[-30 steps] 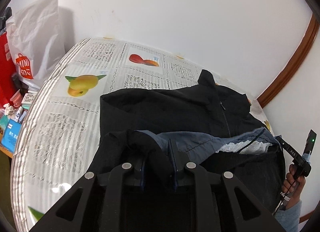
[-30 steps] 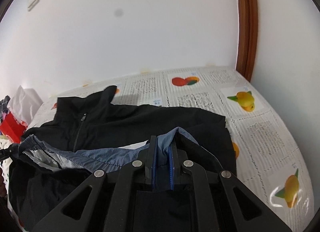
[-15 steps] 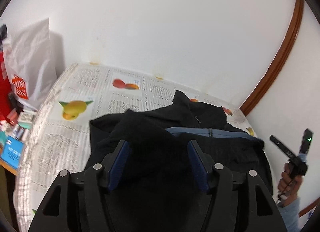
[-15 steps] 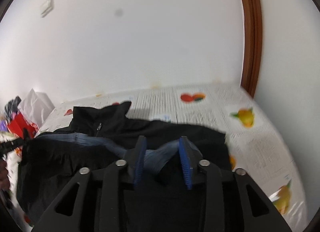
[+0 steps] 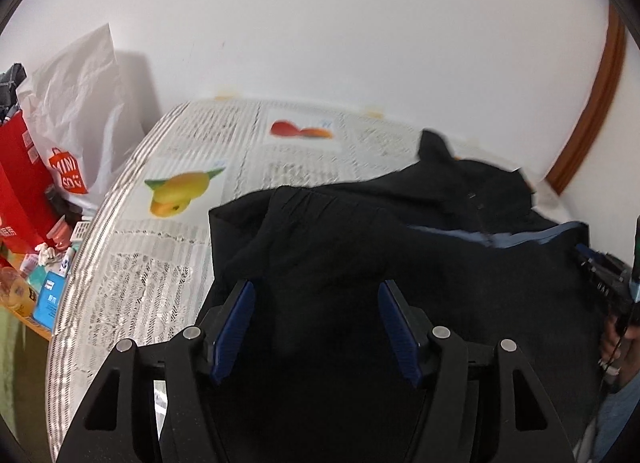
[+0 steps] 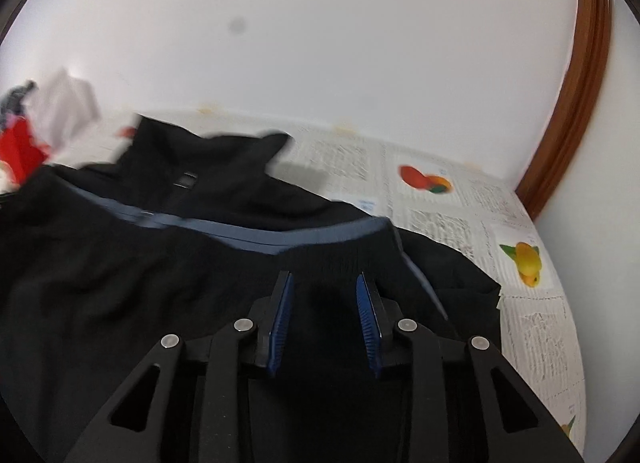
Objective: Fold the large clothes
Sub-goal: 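Hold the folded hem down on the jacket with both tools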
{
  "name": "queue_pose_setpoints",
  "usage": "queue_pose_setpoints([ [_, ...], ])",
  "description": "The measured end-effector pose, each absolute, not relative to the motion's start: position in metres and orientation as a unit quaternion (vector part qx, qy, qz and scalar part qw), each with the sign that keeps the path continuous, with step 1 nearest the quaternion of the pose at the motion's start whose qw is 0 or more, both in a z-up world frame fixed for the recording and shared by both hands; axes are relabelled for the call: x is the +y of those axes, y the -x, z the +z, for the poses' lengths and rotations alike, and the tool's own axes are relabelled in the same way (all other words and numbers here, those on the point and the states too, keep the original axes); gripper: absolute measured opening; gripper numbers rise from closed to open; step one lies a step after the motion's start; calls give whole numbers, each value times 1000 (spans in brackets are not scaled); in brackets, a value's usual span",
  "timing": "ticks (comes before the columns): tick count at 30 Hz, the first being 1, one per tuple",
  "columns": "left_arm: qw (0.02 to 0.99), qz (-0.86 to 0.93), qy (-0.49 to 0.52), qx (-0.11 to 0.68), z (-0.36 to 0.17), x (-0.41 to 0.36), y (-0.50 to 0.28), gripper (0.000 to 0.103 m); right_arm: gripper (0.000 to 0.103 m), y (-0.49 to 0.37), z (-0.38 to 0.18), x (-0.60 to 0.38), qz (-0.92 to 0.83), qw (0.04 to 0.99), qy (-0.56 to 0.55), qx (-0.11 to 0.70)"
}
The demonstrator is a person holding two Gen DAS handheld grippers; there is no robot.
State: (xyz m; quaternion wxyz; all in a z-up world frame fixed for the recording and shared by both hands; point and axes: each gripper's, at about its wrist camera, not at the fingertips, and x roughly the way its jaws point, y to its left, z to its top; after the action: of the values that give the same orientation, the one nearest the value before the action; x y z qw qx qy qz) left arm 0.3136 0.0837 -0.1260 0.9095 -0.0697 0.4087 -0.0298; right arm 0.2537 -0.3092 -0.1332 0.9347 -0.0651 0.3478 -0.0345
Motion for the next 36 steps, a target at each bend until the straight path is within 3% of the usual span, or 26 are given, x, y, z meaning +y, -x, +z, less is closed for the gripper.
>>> queue_pose_setpoints([
  [13,908,-19,26,417,-150,42,-356,61,30,-296,-161,-387,-59,915,-11,398],
  [18,908,-23,20,418,-152,30,-369,63,32,-303,-163,-401,-60,914,-9,400],
  [21,905,-27,1,425,-156,22,-376,70,32,-305,-164,-407,-59,914,-13,401],
  [36,906,-18,-18,422,-159,13,-373,72,32,-301,-163,-396,-74,915,17,395],
])
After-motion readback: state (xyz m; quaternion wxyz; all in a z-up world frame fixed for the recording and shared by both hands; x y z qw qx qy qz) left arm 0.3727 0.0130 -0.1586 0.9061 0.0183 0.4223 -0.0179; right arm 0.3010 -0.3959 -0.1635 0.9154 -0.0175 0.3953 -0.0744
